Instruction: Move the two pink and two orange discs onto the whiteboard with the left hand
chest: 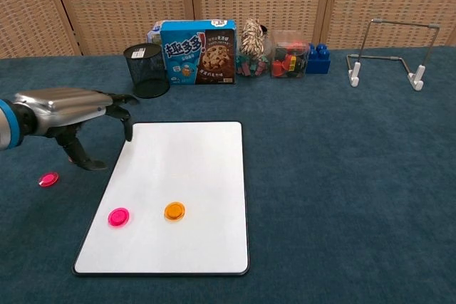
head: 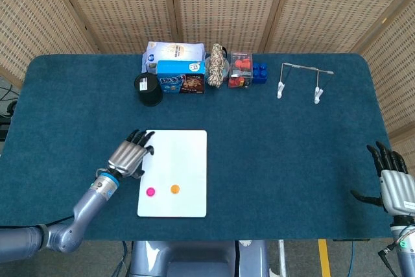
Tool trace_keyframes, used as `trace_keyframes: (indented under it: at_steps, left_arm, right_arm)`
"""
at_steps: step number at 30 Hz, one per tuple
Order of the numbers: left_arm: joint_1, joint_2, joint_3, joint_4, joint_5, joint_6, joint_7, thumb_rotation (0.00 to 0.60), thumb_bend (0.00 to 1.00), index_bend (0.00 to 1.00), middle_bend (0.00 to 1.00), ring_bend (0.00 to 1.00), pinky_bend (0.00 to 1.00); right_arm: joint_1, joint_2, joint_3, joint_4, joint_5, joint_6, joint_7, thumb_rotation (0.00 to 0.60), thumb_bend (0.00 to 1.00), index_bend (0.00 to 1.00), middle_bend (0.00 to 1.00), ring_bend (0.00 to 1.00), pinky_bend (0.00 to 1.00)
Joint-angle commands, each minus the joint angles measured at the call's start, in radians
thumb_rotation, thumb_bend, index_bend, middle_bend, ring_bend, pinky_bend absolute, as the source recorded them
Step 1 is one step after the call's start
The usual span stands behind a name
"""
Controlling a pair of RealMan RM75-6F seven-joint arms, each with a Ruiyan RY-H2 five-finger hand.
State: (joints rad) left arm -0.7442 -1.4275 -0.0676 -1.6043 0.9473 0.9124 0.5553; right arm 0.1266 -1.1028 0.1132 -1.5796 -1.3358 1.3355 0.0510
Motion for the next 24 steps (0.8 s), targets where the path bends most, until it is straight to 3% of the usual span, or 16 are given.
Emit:
trace_keyframes:
  at_steps: [1,9,24]
  left_arm:
    - [0.028,0.018,0.005,0.08,0.004,-0.008,-0.077,0.6,0.29,0.35,0.0,0.0,0.0]
    - [0.046,-0.018,0.007,0.269,0.006,-0.075,-0.193,0.6,0.29,0.36,0.0,0.0,0.0]
    - [0.049,-0.061,0.006,0.335,0.039,-0.095,-0.222,0.6,0.29,0.36,0.0,0.0,0.0]
  right_arm:
    - [0.0,0.0,0.0,-0.001,0.0,0.0,-0.001,0.6,0.03,0.0,0.0,0.0,0.0]
    - [0.002,-0.001,0.001,-0.004,0.005,-0.002,-0.011,0.6,0.03,0.0,0.0,0.0,0.0]
    - [0.002,0.001,0.0,-0.006,0.007,-0.005,-0.009,0.6,0.03,0.0,0.0,0.0,0.0]
